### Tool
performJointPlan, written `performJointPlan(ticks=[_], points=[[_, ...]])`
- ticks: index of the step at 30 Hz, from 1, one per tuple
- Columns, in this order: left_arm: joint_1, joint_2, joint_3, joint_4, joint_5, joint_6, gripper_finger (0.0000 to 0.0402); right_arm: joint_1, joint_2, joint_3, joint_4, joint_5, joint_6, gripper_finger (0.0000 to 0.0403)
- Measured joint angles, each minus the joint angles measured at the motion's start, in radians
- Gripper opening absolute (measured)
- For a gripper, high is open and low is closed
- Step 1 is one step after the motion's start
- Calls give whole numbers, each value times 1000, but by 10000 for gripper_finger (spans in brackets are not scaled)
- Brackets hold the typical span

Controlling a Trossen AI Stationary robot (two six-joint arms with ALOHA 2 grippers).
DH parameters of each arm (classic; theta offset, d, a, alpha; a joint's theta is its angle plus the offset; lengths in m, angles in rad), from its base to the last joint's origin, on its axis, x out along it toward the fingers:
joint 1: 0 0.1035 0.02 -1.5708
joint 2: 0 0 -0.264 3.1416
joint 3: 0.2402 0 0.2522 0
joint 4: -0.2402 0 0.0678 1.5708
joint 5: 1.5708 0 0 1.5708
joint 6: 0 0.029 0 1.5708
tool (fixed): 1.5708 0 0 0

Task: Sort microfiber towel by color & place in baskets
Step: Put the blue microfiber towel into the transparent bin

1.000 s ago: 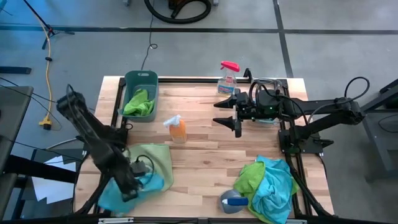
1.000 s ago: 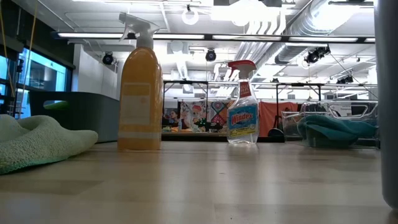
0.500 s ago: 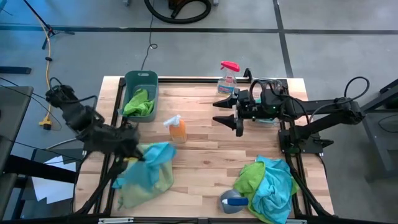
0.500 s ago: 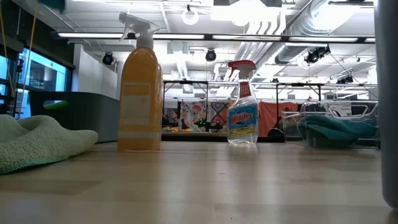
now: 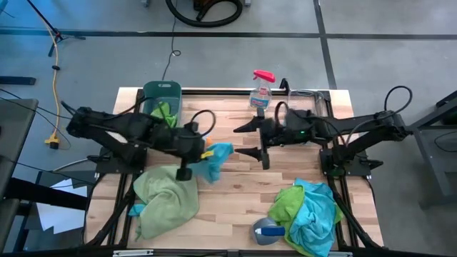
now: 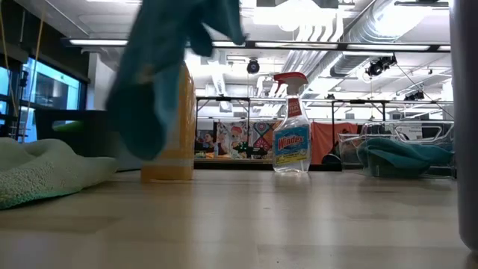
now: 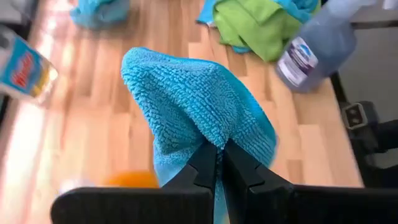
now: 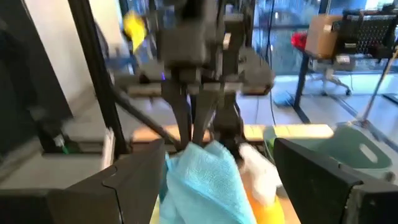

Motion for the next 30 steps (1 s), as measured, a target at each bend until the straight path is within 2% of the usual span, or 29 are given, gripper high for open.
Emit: performJointPlan(ticks=[6,12,16,25,30], points=[[41,89,79,31,-21,124,0,-1,84,109,-150,42,-82,296],[64,111,82,52,-85,148,0,-1,131,186,-272,20,-103,296],[72,116,83,61,-133,148,0,-1,131,189,-299,9,-102,296],[73,114,83,119,-144,182,0,-1,131,189,-311,172,-125,296],[77,114,83,127,-149,211,0,-2,133,189,-316,108,-132,296]])
